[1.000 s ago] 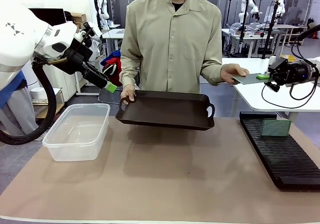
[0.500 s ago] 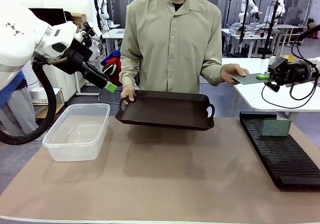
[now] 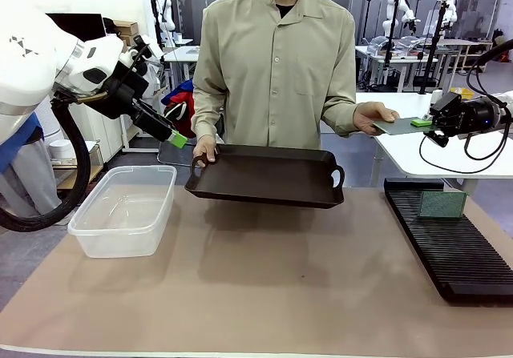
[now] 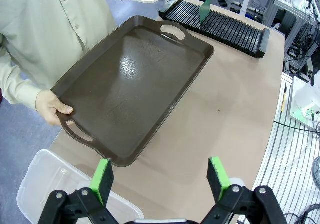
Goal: Sort PCBs into racks and boxes based on the side picked up.
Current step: If the short side of the Blank PCB is picked up, insert it into the PCB Rack ; if the long side is picked up, place it in the Organizing box.
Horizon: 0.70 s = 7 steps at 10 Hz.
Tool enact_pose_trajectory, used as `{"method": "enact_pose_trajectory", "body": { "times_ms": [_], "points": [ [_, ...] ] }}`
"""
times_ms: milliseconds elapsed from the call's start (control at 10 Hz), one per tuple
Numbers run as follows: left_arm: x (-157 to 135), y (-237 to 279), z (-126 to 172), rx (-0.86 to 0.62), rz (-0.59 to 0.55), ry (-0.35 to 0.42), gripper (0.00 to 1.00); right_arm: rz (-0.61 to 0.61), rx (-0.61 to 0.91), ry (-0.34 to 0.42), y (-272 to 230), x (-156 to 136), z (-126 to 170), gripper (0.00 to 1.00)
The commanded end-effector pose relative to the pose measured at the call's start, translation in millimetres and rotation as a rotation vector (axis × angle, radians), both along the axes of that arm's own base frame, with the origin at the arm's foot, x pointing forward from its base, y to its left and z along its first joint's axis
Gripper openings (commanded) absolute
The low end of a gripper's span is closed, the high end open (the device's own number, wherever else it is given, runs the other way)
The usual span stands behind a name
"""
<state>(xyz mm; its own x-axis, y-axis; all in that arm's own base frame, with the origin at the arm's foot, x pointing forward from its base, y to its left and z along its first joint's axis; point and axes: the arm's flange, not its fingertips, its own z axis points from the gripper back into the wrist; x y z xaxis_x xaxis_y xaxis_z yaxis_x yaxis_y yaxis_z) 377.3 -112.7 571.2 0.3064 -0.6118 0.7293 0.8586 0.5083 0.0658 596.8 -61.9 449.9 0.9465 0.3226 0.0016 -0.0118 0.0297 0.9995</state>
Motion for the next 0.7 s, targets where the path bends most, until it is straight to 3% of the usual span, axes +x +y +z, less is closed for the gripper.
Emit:
{"method": "enact_pose_trajectory", "body": {
  "times_ms": [0,600],
  "points": [
    [-0.1,0.7,-1.6,0.003,-0.006,0.003,1.00,0.000,-0.001,0.002,0.2,0.0,0.1,0.00],
    [-0.1,0.7,-1.6,0.003,-0.006,0.003,1.00,0.000,-0.001,0.002,0.2,0.0,0.1,0.00]
  ]
}}
